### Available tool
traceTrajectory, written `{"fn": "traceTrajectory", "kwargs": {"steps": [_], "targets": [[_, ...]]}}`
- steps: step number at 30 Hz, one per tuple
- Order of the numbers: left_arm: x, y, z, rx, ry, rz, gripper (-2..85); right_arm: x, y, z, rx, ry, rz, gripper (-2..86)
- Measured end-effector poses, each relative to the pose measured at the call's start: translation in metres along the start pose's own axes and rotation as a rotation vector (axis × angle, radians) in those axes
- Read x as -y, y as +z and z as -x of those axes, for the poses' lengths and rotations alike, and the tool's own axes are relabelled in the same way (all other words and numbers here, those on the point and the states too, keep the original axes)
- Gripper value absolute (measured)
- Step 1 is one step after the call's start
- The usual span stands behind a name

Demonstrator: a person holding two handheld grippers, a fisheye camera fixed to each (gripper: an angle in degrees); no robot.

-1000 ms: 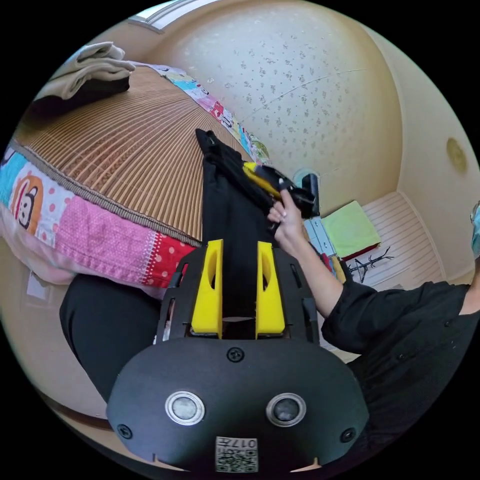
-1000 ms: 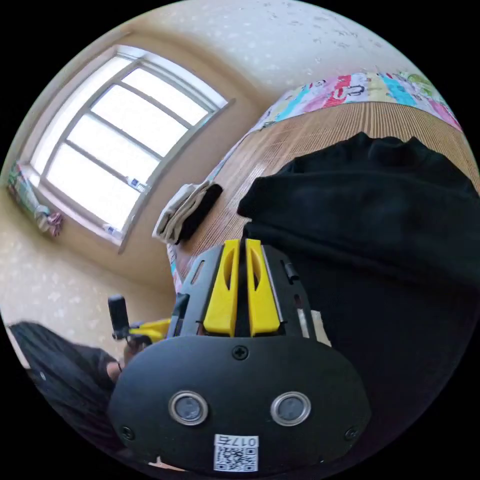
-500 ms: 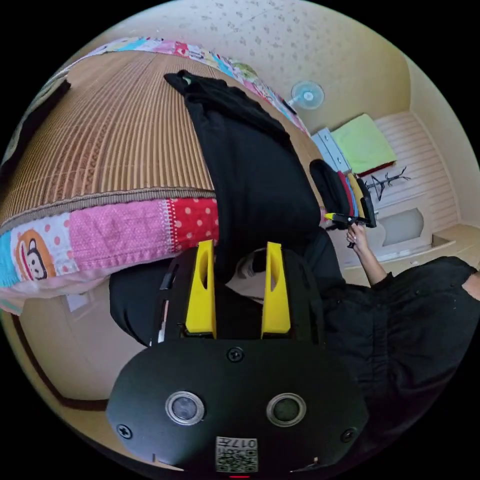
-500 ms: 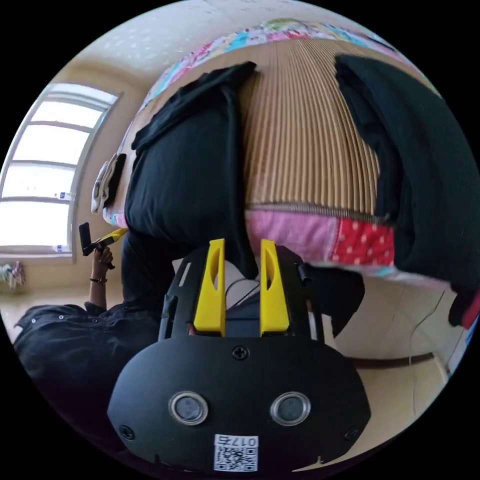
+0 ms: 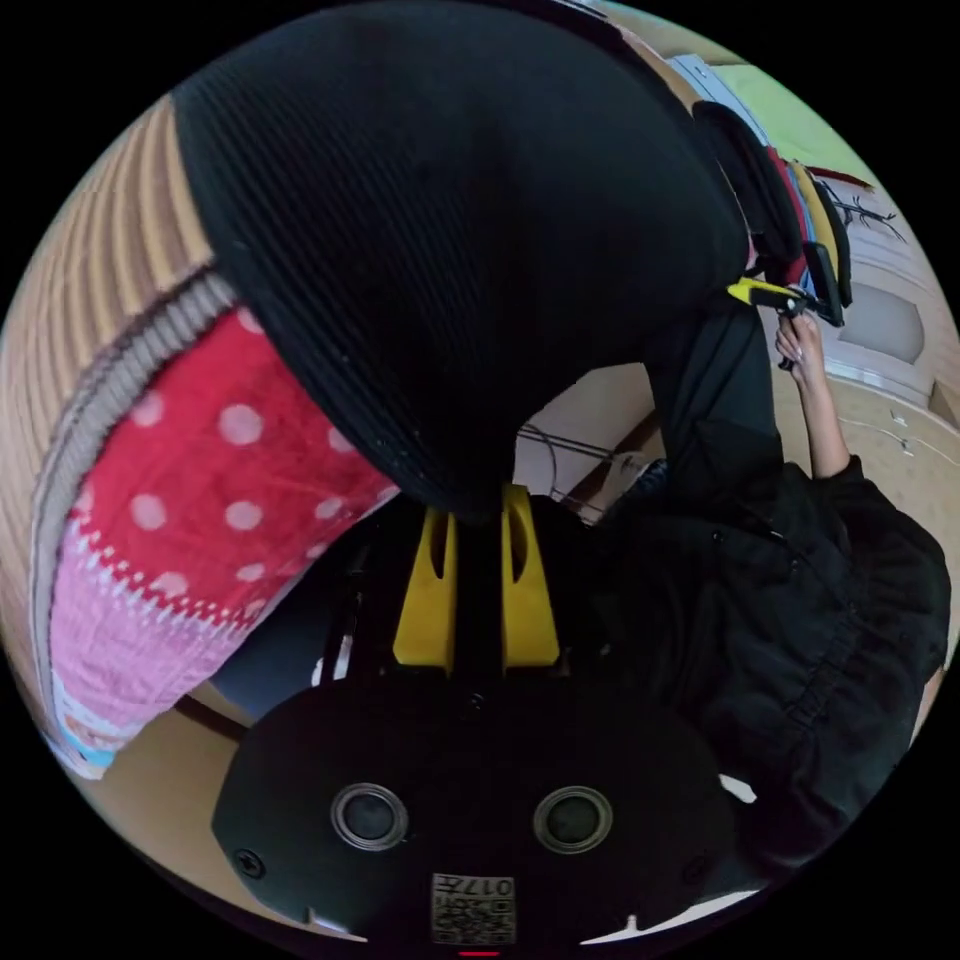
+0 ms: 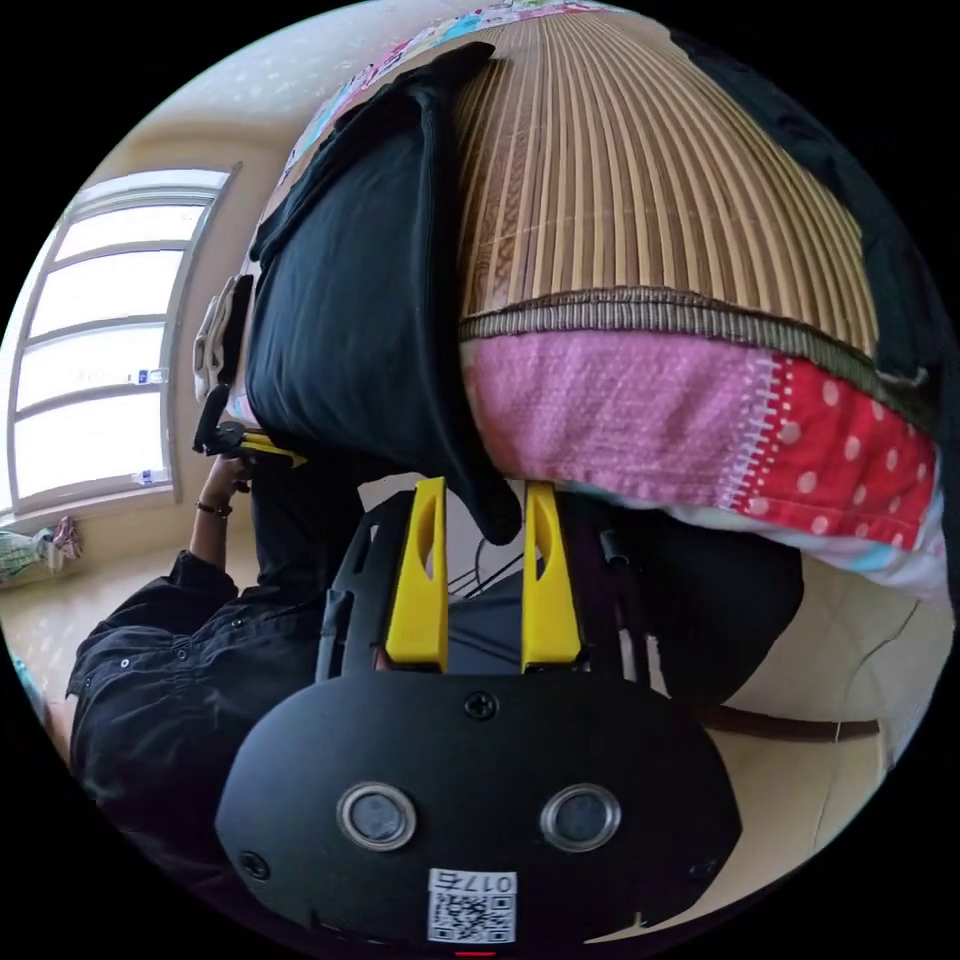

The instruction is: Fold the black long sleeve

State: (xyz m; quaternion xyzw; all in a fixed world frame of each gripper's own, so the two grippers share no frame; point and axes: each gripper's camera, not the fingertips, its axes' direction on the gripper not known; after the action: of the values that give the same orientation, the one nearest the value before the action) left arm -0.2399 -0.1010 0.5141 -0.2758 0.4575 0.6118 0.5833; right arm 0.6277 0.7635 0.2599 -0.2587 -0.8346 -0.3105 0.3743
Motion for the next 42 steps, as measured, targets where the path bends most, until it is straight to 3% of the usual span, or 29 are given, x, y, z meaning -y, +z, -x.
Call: {"fn": "traceTrajectory", "kwargs": {"steps": [5,7,13,20,22,26,28,38,40,42], "targets": [[-0.036,-0.023,0.012,-0.082,0.097,-0.046,3.1,-0.001,-0.015,-0.038,0.156,-0.066,0.128,4.6],[-0.068,-0.034,0.029,-0.222,0.123,-0.130,2.7,-0.012,-0.033,-0.047,0.231,-0.074,0.123,3.8],[-0.177,-0.086,0.073,-0.670,0.296,-0.623,2.0,-0.080,-0.162,-0.064,0.743,-0.226,-0.183,2.7],[-0.263,-0.077,0.063,-0.923,0.503,-1.007,1.5,-0.157,-0.269,-0.055,1.121,-0.410,-0.482,2.2],[-0.269,-0.045,0.069,-1.051,0.445,-1.131,1.5,-0.161,-0.276,-0.057,1.100,-0.357,-0.528,2.2],[-0.251,-0.003,0.099,-1.083,0.162,-1.259,1.4,-0.114,-0.279,-0.070,0.899,-0.142,-0.528,2.1],[-0.225,0.000,0.117,-1.096,0.091,-1.333,1.3,-0.078,-0.284,-0.073,0.905,-0.102,-0.544,2.1],[-0.045,-0.070,0.199,-1.009,-0.100,-1.395,2.8,0.203,-0.277,-0.072,0.678,0.055,-0.615,3.6],[-0.009,-0.065,0.221,-0.922,-0.266,-1.345,5.5,0.239,-0.259,-0.074,0.622,0.087,-0.624,4.6],[0.004,-0.059,0.229,-0.886,-0.302,-1.349,10.1,0.265,-0.241,-0.073,0.592,0.089,-0.599,7.3]]}}
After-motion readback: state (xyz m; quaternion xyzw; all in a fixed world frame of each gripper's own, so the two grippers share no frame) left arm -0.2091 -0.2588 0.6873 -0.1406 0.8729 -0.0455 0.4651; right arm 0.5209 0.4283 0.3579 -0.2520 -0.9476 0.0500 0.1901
